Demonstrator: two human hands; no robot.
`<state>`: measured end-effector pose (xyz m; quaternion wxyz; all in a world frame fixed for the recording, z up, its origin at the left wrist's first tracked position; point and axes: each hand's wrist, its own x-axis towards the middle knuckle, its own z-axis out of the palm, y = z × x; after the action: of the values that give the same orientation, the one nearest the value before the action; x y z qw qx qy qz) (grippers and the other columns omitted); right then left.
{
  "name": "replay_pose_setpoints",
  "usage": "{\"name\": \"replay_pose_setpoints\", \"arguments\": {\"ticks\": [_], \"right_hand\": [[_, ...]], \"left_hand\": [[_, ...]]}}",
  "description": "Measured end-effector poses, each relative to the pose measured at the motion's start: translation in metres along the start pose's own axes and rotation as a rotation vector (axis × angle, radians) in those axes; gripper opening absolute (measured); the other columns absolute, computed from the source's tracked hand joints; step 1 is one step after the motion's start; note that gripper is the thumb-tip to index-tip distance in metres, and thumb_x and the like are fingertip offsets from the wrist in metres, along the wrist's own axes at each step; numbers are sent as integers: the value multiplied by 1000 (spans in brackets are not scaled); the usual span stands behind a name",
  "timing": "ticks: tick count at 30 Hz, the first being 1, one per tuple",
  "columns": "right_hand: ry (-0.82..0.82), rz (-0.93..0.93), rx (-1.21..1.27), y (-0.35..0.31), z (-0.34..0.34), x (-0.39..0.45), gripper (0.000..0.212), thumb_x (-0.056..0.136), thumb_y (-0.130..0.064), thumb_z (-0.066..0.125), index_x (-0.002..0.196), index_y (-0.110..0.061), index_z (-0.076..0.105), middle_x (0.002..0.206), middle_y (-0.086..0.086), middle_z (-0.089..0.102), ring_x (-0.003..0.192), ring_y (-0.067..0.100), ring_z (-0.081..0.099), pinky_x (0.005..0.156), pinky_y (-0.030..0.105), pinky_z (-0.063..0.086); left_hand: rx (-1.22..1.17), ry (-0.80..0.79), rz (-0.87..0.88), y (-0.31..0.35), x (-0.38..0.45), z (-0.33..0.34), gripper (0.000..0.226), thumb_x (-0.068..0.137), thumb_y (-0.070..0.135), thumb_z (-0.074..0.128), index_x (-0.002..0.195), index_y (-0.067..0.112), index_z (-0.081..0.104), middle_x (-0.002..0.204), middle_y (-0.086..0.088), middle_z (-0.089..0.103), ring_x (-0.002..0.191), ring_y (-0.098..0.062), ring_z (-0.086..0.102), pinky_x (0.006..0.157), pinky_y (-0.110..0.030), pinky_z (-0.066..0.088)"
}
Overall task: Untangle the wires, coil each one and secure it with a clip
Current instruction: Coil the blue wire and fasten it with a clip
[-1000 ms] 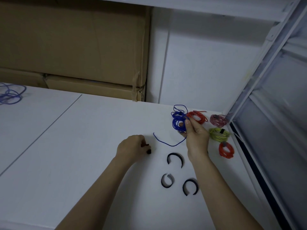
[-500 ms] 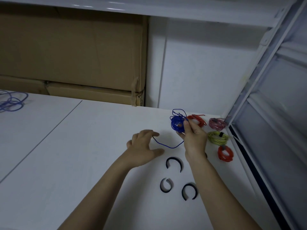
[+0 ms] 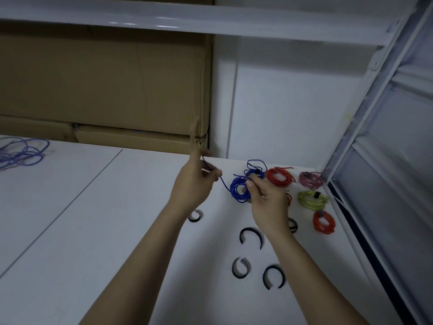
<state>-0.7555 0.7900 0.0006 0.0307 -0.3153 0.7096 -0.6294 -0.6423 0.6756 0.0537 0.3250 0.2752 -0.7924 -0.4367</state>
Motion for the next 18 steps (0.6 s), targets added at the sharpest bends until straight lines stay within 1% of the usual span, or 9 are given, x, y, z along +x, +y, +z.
{"name": "replay_pose_setpoints", "arguments": {"ticks": [2,4,6,8,10,12,13,15,18], "right_hand": [[-5,-37,-85,-3,0,-1,23,94,-11,58,114,-8,69,91,-6,66,80,1,62,72,7,49],[-21,-64,-113,-8,0,-3,22,95,-11,57,111,-6,70,84,-8,65,78,7,62,69,10,49],[-50,-127,-144,-11,1,-6,18,95,-9,57,104,-6,72,75,-10,62,72,8,60,66,17,49],[-71,-185,-183,-13,0,-10,17,95,-8,56,101,-6,72,70,-11,60,68,1,58,59,10,43],[-108,-247,-238,-16,-1,-11,17,95,-8,56,98,-6,72,62,-15,55,58,-2,54,53,8,37],[-143,-302,-294,-19,0,-11,17,95,-9,56,97,-8,72,59,-8,57,52,4,48,50,11,35],[-148,-312,-309,-20,0,-11,17,95,-9,56,99,-8,72,63,-2,63,52,5,47,52,12,37],[-144,-310,-333,-21,2,-10,18,95,-9,56,102,-8,73,74,5,69,55,3,48,55,9,39],[-144,-264,-321,-22,4,-9,19,94,-8,57,102,-7,73,86,7,73,71,13,61,63,10,42]], "left_hand": [[108,-5,127,3,1,5,36,92,13,60,122,20,43,88,11,63,83,-9,64,72,-29,51],[120,0,198,6,0,9,42,93,11,60,128,20,41,86,13,63,82,-2,62,71,-16,44],[79,17,190,8,1,11,45,91,12,63,130,20,42,84,15,63,80,2,60,68,-6,41],[113,16,170,8,4,11,35,90,16,65,123,19,54,85,13,66,80,-1,61,68,-2,39],[200,-21,201,4,5,11,20,90,19,65,110,20,69,91,8,71,79,-2,61,71,-7,42],[224,-74,222,1,4,11,17,92,21,64,105,21,74,100,7,73,86,-4,63,80,-19,49],[208,-103,213,0,3,11,17,93,21,62,105,21,75,102,7,73,91,-7,65,84,-23,50],[186,-146,171,-2,2,11,19,95,20,59,104,18,75,101,3,74,94,-14,67,88,-31,52],[297,-209,187,-5,2,12,23,98,16,49,97,9,72,90,-8,72,86,-25,65,80,-43,52]]}}
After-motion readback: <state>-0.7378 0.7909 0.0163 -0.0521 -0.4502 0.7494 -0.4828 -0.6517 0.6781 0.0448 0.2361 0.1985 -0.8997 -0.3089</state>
